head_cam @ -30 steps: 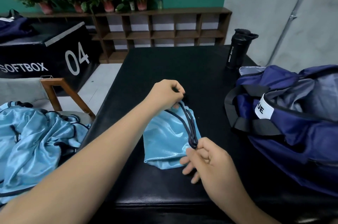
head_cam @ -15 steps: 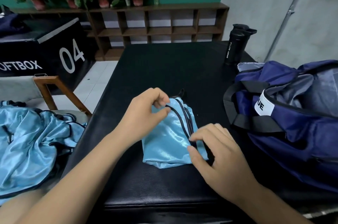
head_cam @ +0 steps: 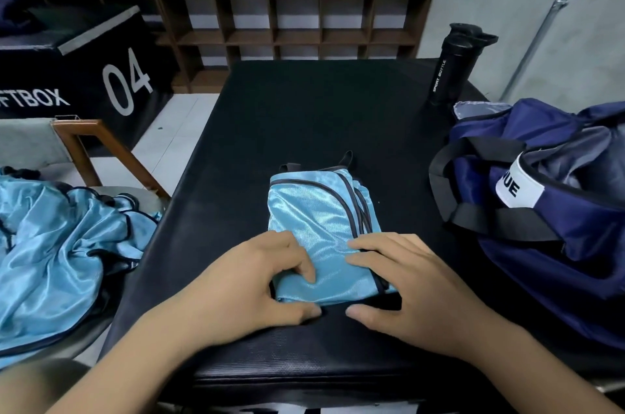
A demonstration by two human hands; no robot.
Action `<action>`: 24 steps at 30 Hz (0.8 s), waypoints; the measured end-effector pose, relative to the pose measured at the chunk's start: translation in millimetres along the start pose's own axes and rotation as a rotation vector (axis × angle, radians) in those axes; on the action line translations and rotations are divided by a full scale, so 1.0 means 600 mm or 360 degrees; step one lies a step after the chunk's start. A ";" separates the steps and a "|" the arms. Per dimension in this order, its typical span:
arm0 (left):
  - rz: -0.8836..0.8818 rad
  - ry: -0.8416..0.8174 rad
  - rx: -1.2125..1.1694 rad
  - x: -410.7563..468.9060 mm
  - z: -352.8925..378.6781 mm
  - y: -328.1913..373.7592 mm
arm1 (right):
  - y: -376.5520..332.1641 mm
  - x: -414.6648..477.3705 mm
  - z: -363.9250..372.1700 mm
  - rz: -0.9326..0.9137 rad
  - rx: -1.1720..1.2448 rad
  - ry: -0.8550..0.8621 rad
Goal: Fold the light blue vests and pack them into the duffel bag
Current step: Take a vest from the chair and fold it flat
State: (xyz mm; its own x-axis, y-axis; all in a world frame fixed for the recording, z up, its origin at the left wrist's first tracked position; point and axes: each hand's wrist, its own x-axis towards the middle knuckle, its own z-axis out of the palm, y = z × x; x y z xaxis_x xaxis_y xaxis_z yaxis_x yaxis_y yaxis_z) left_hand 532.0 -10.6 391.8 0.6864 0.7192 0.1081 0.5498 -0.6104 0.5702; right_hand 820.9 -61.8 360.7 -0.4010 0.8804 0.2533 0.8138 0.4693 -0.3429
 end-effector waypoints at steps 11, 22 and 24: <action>0.0144 0.0109 0.0489 -0.011 0.012 0.012 | 0.000 0.005 0.007 -0.0051 -0.0045 0.0031; -0.0102 0.0076 -0.0172 -0.005 0.008 0.017 | 0.007 0.005 0.005 -0.0109 0.0115 0.0237; -0.0125 0.0147 -0.0332 -0.006 0.003 0.014 | 0.001 0.002 0.000 0.0013 0.0310 0.0313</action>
State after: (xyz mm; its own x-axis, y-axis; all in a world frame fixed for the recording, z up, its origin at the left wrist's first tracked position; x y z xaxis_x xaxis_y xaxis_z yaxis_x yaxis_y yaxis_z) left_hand 535.1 -18.6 394.5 0.5938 0.7948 0.1254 0.4830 -0.4767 0.7344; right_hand 821.0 -60.4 360.4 -0.2898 0.8627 0.4144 0.7128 0.4835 -0.5081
